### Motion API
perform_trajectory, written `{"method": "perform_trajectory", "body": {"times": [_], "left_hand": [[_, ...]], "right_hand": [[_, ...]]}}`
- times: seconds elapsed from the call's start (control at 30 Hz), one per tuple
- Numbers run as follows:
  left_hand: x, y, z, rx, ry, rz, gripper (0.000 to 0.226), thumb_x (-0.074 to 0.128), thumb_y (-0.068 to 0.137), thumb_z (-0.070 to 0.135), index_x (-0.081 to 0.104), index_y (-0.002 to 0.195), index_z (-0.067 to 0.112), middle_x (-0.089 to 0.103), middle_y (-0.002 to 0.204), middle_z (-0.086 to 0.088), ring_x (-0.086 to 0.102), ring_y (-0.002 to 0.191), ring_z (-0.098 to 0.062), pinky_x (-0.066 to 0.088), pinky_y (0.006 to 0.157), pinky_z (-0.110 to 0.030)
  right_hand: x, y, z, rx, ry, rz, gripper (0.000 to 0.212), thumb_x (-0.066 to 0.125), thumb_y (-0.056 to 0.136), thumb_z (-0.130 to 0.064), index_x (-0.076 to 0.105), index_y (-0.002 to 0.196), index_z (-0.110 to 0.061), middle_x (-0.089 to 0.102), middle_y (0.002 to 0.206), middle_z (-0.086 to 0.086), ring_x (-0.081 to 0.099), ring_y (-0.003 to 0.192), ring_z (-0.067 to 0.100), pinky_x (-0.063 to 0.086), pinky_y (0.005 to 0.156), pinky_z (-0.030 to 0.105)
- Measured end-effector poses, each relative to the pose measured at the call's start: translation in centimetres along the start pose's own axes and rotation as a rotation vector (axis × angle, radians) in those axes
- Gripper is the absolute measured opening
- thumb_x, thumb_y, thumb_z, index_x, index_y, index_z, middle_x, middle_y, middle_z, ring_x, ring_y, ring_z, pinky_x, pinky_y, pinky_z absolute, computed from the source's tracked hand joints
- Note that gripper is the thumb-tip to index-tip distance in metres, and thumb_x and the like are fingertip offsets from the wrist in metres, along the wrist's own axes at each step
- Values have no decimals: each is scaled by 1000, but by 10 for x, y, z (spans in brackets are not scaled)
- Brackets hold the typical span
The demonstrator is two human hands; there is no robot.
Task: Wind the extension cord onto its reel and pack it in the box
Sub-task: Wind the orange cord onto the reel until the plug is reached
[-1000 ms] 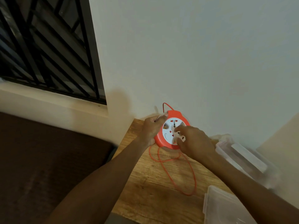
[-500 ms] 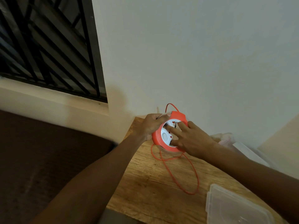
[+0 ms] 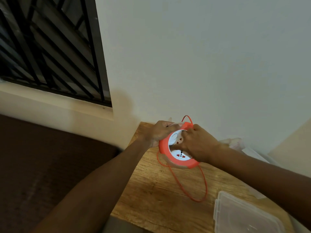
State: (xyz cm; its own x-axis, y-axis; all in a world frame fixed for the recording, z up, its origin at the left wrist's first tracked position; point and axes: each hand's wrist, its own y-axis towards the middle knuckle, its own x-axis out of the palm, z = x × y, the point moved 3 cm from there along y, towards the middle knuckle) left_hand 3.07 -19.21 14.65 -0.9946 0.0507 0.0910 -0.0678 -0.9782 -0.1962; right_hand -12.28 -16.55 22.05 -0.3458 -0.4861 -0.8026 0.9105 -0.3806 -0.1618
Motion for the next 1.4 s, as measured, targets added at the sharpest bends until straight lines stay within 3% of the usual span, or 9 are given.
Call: {"method": "perform_trajectory", "body": {"times": [0.1, 0.3, 0.5, 0.6, 0.7, 0.83, 0.97, 1.23, 1.4], "left_hand": [[4, 3, -2, 31, -85, 33, 25, 79, 91, 39, 84, 98, 16, 81, 97, -10, 76, 81, -21, 65, 71, -33], [27, 6, -2, 151, -229, 274, 40, 78, 93, 36, 75, 105, -2, 73, 100, -20, 70, 92, -35, 58, 85, -47], [43, 7, 3, 197, -194, 409, 27, 76, 92, 41, 71, 85, 15, 63, 85, -8, 60, 82, -24, 57, 77, -44], [36, 8, 3, 147, -229, 382, 15, 75, 94, 40, 79, 89, 27, 81, 104, -9, 77, 101, -32, 64, 90, -53], [24, 6, 7, 121, -186, 331, 25, 73, 95, 43, 79, 101, 19, 83, 96, -10, 81, 84, -30, 68, 66, -41], [14, 3, 12, 123, -121, 228, 43, 72, 97, 41, 75, 114, 1, 80, 86, -10, 79, 67, -23, 62, 56, -30], [12, 6, 13, 104, -15, 122, 45, 73, 94, 46, 77, 102, 2, 79, 94, -20, 78, 77, -35, 65, 73, -47], [15, 11, 13, 80, 44, 53, 44, 78, 83, 58, 81, 91, 15, 80, 89, -12, 77, 78, -32, 63, 81, -51], [15, 11, 11, 77, 18, 21, 55, 75, 89, 50, 75, 108, -1, 75, 97, -18, 69, 86, -34, 58, 84, -47]], "right_hand": [[1, -6, 8, 110, 131, 82, 59, 71, 77, -41, 50, 132, -47, 71, 93, -3, 67, 81, 23, 43, 67, 31], [41, -11, 11, 703, 510, 196, 71, 48, 76, -67, 40, 140, -37, 73, 94, -2, 68, 75, 25, 41, 58, 28], [63, -4, 13, 1115, 1198, 262, 75, 42, 83, -70, 50, 138, -21, 59, 135, 7, 59, 117, 28, 47, 88, 38], [54, -12, 13, 1027, 1017, 306, 60, 53, 86, -54, 50, 136, -20, 68, 120, 7, 66, 101, 27, 46, 71, 31], [34, -25, 18, 709, 569, 356, 37, 61, 85, -33, 60, 121, -23, 71, 104, 4, 69, 82, 27, 52, 60, 31], [25, -31, 26, 205, 345, 158, 31, 66, 85, -18, 68, 115, -27, 45, 149, 3, 52, 122, 30, 56, 74, 40], [21, -34, 26, -54, 179, 110, 41, 68, 86, -15, 63, 121, -35, 28, 159, 2, 50, 119, 31, 55, 79, 44], [16, -20, 9, -110, -40, -35, 43, 59, 95, -23, 52, 134, -37, 17, 157, 20, 44, 120, 43, 43, 96, 53], [3, -7, 15, -99, -70, -26, 45, 54, 97, -26, 44, 137, -43, 53, 131, 17, 55, 112, 38, 41, 97, 50]]}}
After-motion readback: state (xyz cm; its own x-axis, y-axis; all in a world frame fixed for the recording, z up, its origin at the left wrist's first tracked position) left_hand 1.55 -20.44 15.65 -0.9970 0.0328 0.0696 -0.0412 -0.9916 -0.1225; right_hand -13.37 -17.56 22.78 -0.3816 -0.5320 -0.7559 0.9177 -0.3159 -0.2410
